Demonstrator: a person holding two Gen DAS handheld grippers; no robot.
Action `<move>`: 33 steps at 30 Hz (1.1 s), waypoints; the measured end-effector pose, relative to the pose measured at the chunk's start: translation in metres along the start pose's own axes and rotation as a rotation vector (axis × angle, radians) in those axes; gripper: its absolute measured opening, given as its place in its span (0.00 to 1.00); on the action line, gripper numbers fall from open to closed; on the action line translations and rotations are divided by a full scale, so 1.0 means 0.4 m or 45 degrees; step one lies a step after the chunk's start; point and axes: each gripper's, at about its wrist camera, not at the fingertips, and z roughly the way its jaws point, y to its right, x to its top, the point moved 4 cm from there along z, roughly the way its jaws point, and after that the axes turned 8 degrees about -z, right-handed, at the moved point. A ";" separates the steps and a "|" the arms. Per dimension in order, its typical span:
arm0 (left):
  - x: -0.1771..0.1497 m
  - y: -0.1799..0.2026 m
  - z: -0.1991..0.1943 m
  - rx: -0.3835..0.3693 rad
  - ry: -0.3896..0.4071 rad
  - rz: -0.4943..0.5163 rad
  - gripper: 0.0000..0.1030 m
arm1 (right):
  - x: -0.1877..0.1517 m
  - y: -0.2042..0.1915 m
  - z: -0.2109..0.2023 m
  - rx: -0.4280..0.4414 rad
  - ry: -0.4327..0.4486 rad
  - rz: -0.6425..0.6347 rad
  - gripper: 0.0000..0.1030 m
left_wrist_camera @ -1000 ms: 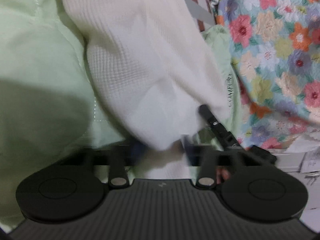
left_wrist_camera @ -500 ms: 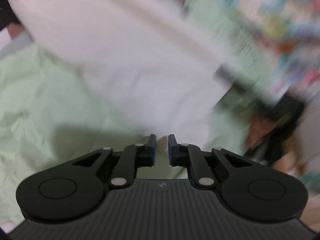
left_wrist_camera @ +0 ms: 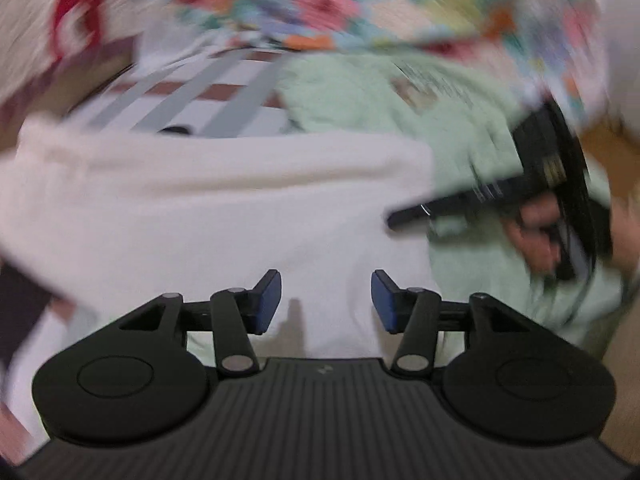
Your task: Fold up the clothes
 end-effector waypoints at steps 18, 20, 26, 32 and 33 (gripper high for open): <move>-0.074 0.128 0.108 0.381 0.096 0.716 0.67 | 0.242 -0.167 -0.027 0.202 0.026 -0.061 0.10; -0.078 0.138 0.141 0.463 0.114 0.769 0.67 | 0.260 -0.184 -0.021 0.185 0.026 -0.093 0.10; -0.038 0.137 0.176 0.464 0.086 0.644 0.68 | 0.270 -0.153 0.005 -0.034 0.032 -0.233 0.13; 0.024 0.061 0.197 0.380 0.035 0.295 0.64 | 0.221 -0.001 0.047 -0.069 -0.034 0.015 0.44; 0.027 0.048 0.198 0.372 0.038 0.229 0.64 | 0.211 0.011 0.041 -0.039 -0.033 0.050 0.44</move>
